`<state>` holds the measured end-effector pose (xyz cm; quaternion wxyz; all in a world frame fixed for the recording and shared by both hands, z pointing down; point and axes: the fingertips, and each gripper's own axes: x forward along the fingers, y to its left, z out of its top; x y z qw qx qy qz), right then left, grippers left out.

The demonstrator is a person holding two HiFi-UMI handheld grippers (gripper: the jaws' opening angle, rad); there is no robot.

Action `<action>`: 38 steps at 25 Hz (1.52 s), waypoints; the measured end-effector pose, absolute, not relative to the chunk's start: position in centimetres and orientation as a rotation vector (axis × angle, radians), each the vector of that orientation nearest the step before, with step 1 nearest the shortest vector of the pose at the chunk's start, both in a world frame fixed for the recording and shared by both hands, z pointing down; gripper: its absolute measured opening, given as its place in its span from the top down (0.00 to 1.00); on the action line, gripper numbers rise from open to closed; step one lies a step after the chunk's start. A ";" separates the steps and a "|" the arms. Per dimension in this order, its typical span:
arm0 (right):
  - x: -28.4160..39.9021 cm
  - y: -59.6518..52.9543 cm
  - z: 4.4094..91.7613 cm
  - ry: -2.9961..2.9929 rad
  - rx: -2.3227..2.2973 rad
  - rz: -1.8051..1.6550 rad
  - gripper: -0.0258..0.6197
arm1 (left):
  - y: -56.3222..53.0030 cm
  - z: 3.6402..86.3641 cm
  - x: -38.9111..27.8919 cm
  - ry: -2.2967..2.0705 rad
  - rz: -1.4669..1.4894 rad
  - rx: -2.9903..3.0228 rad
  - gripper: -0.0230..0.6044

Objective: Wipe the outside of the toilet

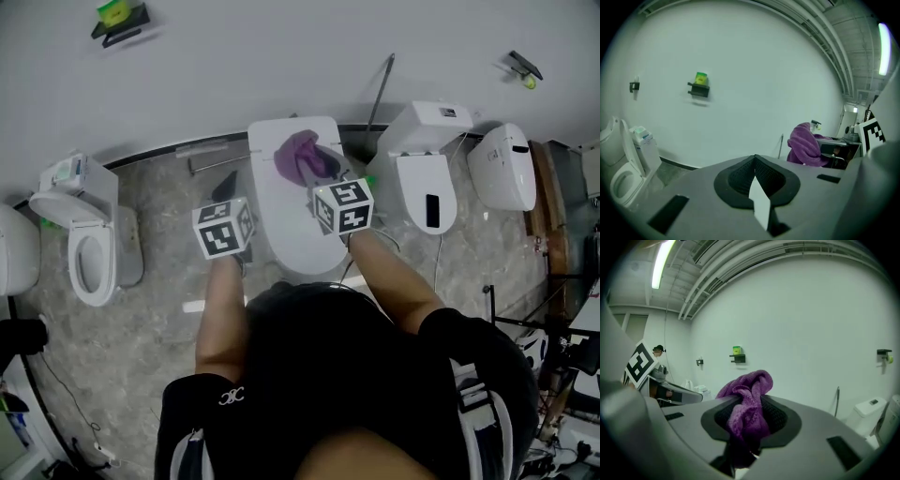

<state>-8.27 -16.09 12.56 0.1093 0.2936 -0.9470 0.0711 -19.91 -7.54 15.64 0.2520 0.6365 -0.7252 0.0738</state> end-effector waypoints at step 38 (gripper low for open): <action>-34.3 -41.5 56.9 -2.359 0.385 -0.074 0.79 | -22.3 50.3 -34.2 -1.850 0.193 1.379 0.96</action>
